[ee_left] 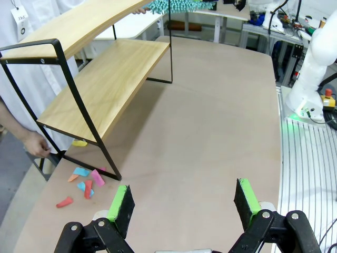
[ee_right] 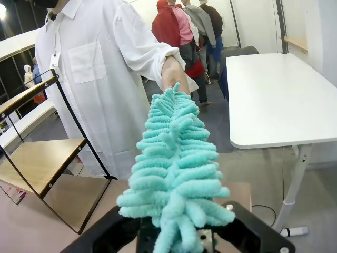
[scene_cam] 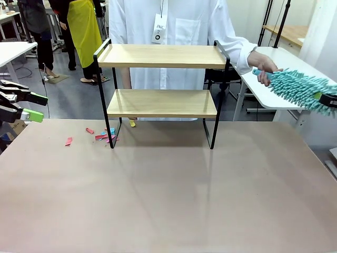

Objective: Clean the shelf.
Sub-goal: Hand the Duster back to the human.

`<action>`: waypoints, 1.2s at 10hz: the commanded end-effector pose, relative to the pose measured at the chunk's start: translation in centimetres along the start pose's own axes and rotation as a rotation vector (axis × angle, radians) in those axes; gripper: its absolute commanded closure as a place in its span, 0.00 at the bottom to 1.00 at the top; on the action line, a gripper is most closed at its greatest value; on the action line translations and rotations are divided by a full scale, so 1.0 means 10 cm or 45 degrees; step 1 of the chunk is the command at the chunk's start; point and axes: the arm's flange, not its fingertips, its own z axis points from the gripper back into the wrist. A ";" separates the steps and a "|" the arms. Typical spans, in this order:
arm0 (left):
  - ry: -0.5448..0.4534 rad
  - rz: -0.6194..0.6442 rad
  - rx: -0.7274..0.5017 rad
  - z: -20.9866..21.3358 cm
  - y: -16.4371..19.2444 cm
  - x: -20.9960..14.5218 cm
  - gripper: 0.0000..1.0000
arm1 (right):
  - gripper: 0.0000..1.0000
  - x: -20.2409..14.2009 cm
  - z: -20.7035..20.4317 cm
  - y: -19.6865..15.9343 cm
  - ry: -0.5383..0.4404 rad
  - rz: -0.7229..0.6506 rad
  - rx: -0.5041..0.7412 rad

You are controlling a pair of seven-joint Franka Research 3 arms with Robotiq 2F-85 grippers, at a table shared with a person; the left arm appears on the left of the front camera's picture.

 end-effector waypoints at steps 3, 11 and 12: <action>-0.039 -0.004 -0.001 -0.01 0.01 0.01 0.00 | 0.26 0.00 0.00 0.00 0.000 0.000 0.000; -0.039 -0.004 -0.001 -0.01 0.01 0.01 0.00 | 0.00 0.61 0.26 0.05 -0.096 -0.054 0.103; -0.039 -0.004 -0.001 -0.01 0.01 0.01 0.00 | 0.00 0.81 0.33 0.03 -0.153 -0.092 0.109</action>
